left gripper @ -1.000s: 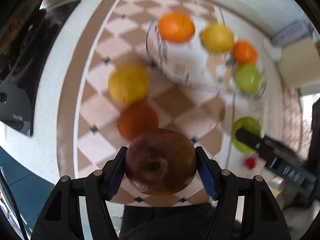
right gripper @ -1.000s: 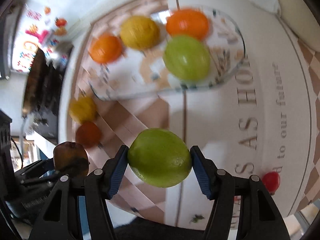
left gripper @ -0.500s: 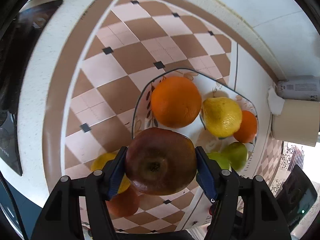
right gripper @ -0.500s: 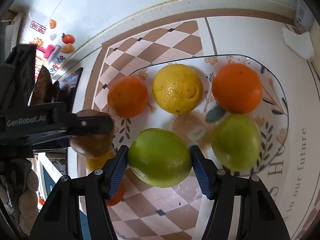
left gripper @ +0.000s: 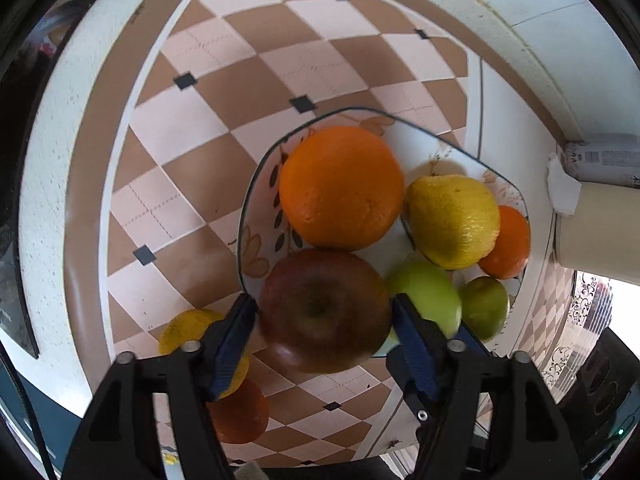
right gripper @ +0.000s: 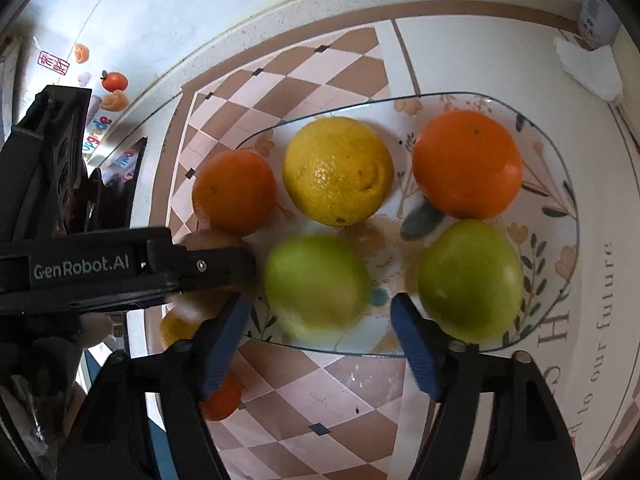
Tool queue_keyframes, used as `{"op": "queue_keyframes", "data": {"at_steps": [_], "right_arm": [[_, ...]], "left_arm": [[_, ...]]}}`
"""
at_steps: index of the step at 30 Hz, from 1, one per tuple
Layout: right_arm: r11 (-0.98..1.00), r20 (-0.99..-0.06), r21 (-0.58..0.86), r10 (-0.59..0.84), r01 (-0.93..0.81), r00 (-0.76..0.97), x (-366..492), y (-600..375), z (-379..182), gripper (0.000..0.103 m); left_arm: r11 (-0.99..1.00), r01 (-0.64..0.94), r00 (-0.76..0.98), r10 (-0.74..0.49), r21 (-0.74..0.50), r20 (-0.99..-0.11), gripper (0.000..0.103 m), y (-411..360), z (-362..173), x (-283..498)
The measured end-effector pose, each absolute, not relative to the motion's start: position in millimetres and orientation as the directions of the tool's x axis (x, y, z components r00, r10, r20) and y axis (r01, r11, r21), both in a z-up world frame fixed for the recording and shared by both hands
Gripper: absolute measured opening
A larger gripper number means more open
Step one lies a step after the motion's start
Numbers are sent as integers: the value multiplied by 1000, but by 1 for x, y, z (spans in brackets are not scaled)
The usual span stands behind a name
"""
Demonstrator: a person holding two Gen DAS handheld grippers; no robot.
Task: Organize fruits
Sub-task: 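Lower the red apple and green apple onto the plate and open both tools, then lift both open tools away from the plate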
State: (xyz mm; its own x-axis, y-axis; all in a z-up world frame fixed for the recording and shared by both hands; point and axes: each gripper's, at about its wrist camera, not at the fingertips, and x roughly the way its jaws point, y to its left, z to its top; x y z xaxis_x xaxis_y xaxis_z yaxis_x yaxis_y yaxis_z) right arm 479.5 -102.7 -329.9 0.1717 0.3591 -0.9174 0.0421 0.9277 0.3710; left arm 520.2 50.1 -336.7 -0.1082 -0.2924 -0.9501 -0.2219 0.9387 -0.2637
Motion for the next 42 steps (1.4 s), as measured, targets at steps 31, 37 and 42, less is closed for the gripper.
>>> {"op": "queue_keyframes", "data": {"at_steps": [31,37,42], "right_arm": [[995,-946,55,27,77,324,387,-166,-220,93],[996,-931,51,20,74,364,364,-170,-192,93],[997,-918,56,28,59,395,344,-169,-167,93]], "left_arm": [[999,-33,279,11,2,-960,87,33,-221,411],[999,-15,359,49,46,-932,87,28,-196,384],[1000,-11,387,21,18,-922,87,26,-178,364]]}}
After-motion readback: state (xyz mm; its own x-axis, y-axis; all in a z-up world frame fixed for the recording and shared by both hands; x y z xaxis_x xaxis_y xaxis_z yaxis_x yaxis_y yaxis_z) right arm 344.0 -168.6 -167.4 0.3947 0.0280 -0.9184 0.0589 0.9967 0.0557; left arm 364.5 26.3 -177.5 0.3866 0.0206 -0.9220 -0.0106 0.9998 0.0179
